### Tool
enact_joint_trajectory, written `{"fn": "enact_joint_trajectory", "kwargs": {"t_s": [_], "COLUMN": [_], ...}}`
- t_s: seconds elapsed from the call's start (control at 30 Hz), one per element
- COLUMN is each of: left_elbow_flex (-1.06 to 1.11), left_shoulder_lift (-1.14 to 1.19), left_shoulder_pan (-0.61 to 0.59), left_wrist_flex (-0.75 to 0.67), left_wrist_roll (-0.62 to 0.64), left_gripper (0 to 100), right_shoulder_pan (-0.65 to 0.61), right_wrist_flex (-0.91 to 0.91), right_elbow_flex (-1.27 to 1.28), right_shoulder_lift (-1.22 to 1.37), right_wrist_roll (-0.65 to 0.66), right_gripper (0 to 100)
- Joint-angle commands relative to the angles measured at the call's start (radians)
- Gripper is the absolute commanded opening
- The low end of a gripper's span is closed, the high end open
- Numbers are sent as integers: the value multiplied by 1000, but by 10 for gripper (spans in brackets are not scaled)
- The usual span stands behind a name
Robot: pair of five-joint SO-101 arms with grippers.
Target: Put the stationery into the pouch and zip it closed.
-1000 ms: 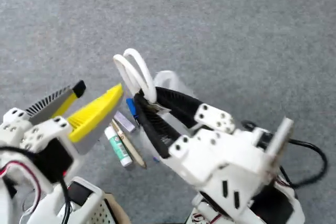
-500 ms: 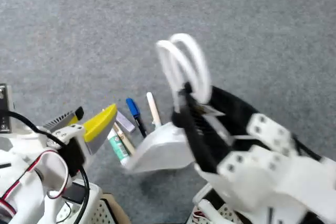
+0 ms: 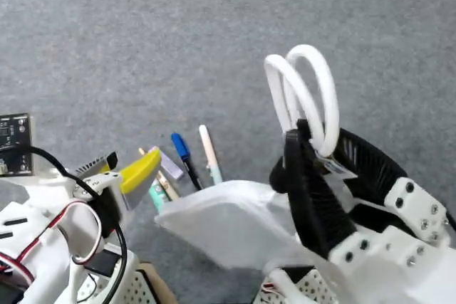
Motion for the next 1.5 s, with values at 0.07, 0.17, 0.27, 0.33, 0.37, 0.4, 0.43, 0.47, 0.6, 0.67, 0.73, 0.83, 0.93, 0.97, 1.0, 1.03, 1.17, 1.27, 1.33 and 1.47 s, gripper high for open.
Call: {"fn": "enact_joint_trajectory", "kwargs": {"t_s": [0.07, 0.17, 0.27, 0.33, 0.37, 0.4, 0.43, 0.47, 0.6, 0.67, 0.73, 0.83, 0.93, 0.97, 1.0, 1.03, 1.17, 1.27, 1.33, 1.47], "left_elbow_flex": [-2, -2, -2, 2, 5, 7, 7, 7, 7, 13, 28, 31, 25, 27, 30, 33, 33, 33, 33, 33], "left_shoulder_lift": [-2, -2, -2, -2, -2, -2, -2, -2, -2, -2, -2, -2, -2, -2, -2, -2, -2, -2, -2, -2], "left_shoulder_pan": [1, 1, 1, 1, 1, 1, 1, 1, 12, 56, 77, 77, 77, 77, 79, 82, 85, 85, 85, 85], "left_wrist_flex": [-23, -23, -23, -23, -23, -23, -21, -21, 6, 12, 14, 14, 14, 14, 14, 14, 14, 14, 14, 14], "left_wrist_roll": [-6, -6, -6, -6, -6, -6, -5, -3, -3, -3, -5, -5, -5, -5, -5, -5, -3, -5, -5, -5], "left_gripper": [261, 261, 261, 261, 261, 260, 259, 259, 260, 258, 258, 258, 259, 259, 259, 259, 260, 260, 260, 260], "right_shoulder_pan": [12, 48, 112, 150, 161, 169, 169, 170, 166, 164, 164, 167, 170, 170, 170, 170, 170, 170, 170, 196], "right_wrist_flex": [-28, -31, -110, -181, -218, -253, -287, -315, -423, -486, -569, -706, -778, -769, -755, -736, -635, -606, -608, -609], "right_elbow_flex": [73, 139, 222, 268, 289, 309, 328, 348, 420, 449, 461, 460, 433, 424, 421, 423, 461, 515, 552, 596], "right_shoulder_lift": [5, 5, 4, 4, 4, 4, 4, 4, 13, 15, 15, 15, 15, 15, 15, 15, 15, 15, 15, 15], "right_wrist_roll": [267, 379, 428, 428, 428, 428, 428, 428, 427, 425, 425, 430, 430, 431, 431, 431, 431, 431, 431, 433], "right_gripper": [11, 11, 11, 11, 11, 11, 11, 11, 11, 11, 11, 11, 11, 11, 11, 11, 11, 11, 11, 11]}}
